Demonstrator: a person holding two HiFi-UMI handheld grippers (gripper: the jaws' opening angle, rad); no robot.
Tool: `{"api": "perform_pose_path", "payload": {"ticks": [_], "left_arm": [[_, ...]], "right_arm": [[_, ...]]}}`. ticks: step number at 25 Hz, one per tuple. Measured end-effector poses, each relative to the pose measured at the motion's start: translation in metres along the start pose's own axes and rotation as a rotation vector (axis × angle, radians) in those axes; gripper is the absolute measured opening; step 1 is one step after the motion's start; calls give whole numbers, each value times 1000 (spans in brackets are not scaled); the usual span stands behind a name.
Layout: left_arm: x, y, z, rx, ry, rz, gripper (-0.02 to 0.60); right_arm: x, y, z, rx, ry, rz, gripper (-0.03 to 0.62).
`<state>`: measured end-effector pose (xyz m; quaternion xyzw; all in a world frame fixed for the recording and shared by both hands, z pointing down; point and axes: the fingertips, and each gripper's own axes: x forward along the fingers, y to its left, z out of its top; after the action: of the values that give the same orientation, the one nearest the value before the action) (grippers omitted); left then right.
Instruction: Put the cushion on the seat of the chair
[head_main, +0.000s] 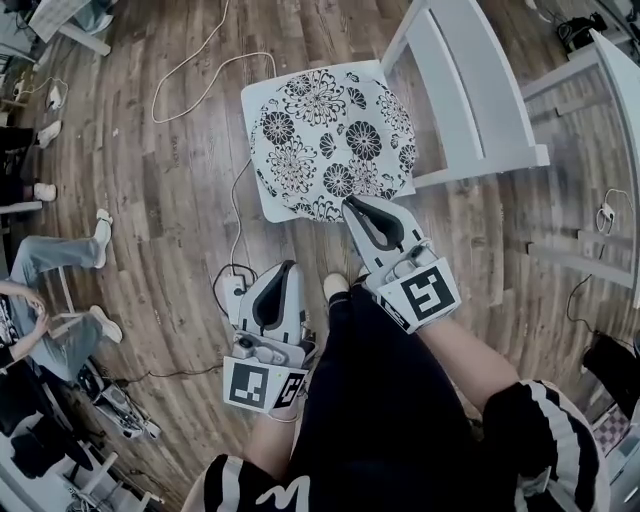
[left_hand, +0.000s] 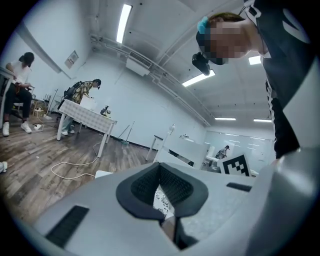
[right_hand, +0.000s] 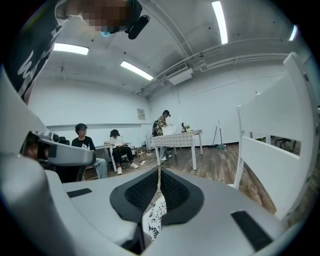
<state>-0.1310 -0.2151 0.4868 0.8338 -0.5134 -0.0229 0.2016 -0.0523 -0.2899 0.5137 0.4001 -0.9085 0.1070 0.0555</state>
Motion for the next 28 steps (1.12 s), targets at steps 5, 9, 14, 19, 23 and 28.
{"api": "perform_pose_path", "payload": {"ticks": [5, 9, 14, 19, 23, 28], "left_arm": [[8, -9, 19, 15, -21, -33, 3], [12, -16, 33, 32, -32, -62, 3], [11, -33, 51, 48, -41, -99, 3], [8, -43, 71, 64, -68, -128, 3], [7, -50, 87, 74, -89, -147, 3], [4, -57, 108, 83, -120, -166, 3]], "right_arm": [[-9, 6, 30, -3, -38, 2, 25], [-18, 11, 48, 12, -72, 3, 20], [-33, 19, 71, -17, -86, -5, 20], [-39, 24, 104, 1, -135, -17, 20], [-42, 30, 124, 20, -164, -19, 20], [-48, 37, 140, 23, -179, -37, 20]]}}
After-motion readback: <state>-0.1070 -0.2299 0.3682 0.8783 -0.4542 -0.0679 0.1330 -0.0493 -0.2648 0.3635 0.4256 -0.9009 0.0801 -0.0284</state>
